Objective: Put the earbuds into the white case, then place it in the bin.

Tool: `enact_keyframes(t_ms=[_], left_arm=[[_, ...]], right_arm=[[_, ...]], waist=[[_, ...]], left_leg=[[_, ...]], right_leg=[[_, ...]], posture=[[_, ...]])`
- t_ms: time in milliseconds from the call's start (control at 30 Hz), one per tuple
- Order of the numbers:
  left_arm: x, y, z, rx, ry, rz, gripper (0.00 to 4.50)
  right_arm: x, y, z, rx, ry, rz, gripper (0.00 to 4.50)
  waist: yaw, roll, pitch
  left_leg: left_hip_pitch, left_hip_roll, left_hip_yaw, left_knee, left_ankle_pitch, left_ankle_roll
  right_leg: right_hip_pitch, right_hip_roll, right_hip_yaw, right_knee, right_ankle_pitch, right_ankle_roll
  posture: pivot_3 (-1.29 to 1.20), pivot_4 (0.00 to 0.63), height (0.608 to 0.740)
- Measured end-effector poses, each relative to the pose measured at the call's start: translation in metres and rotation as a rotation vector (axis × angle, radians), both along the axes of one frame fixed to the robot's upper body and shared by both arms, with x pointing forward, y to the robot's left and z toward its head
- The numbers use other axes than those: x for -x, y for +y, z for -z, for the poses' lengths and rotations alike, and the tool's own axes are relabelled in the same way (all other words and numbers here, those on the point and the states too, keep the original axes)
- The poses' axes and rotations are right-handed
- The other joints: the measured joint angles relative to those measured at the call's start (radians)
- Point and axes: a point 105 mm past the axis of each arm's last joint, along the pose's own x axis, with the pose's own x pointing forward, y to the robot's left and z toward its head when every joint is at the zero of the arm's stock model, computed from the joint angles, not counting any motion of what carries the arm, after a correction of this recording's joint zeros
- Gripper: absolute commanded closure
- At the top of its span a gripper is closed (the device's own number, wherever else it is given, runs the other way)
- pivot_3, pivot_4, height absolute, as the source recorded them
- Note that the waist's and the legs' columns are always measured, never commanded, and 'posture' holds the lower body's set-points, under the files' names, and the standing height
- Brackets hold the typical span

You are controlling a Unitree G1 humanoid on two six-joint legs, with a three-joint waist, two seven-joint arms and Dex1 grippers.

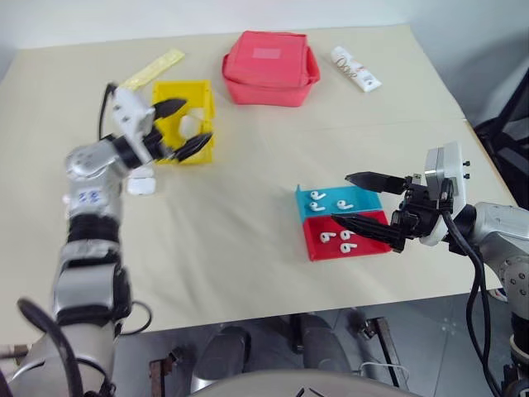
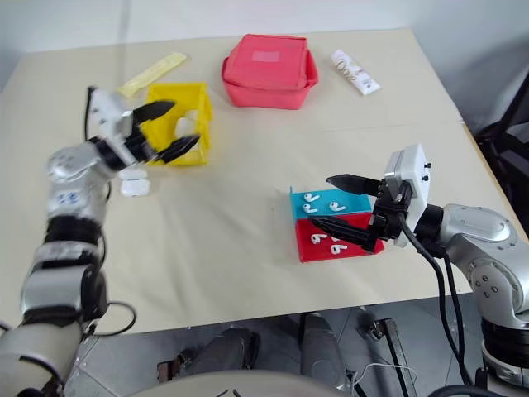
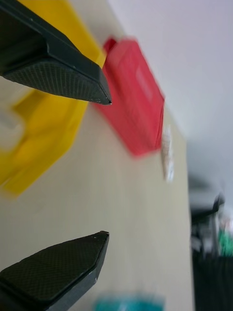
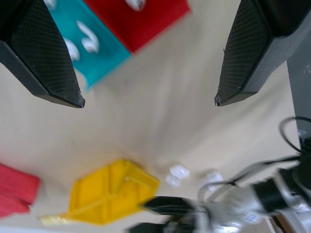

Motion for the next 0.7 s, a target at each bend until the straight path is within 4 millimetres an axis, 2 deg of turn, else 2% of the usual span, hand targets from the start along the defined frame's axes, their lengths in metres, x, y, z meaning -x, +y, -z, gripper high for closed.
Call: enact_keyframes(t_ms=[100, 200, 333, 433, 500, 700], left_arm=[[0.024, 0.011, 0.013, -0.026, 0.078, 0.044, 0.07], [0.049, 0.024, 0.025, -0.065, 0.128, 0.067, 0.07], [0.064, 0.036, 0.031, -0.078, 0.167, 0.056, 0.07], [0.077, 0.054, 0.039, -0.086, 0.208, 0.018, 0.07], [0.079, 0.057, 0.039, -0.086, 0.214, 0.008, 0.07], [0.076, 0.058, 0.037, -0.067, 0.189, -0.021, 0.07]], right_arm=[[-0.001, -0.009, 0.01, 0.009, 0.042, -0.021, 0.0], [-0.004, -0.026, 0.023, 0.036, 0.074, -0.013, 0.0], [-0.007, -0.05, 0.034, 0.11, 0.085, -0.003, 0.0], [-0.01, -0.073, 0.049, 0.196, 0.12, 0.016, 0.0], [-0.012, -0.077, 0.052, 0.205, 0.129, 0.012, 0.0], [-0.023, -0.072, 0.043, 0.185, 0.079, -0.01, 0.0]], waist=[[0.006, 0.0, 0.0], [0.011, 0.0, 0.0], [0.02, 0.0, 0.0], [0.017, 0.001, 0.0], [0.017, 0.003, 0.001], [0.016, 0.005, 0.0]], left_leg=[[0.0, -0.001, 0.0, 0.001, 0.0, 0.001], [0.0, -0.002, 0.0, 0.002, -0.001, 0.002], [0.0, -0.002, 0.001, 0.002, -0.001, 0.002], [0.001, 0.0, 0.002, 0.001, -0.001, 0.001], [0.001, -0.001, 0.002, 0.001, -0.001, 0.001], [0.001, 0.0, 0.002, 0.001, -0.002, 0.001]], right_leg=[[0.001, 0.0, 0.0, 0.0, 0.0, 0.0], [0.001, 0.0, 0.0, 0.0, 0.0, 0.0], [0.001, 0.0, 0.0, 0.0, 0.0, 0.0], [0.001, 0.0, 0.001, 0.0, 0.0, 0.0], [0.001, 0.0, 0.001, 0.0, 0.0, 0.0], [0.001, 0.0, 0.001, 0.0, 0.0, 0.0]], posture=[[0.0, 0.15, 0.74], [0.0, 0.15, 0.74], [0.0, 0.15, 0.74], [0.0, 0.15, 0.74], [0.0, 0.15, 0.74], [0.0, 0.15, 0.74]])
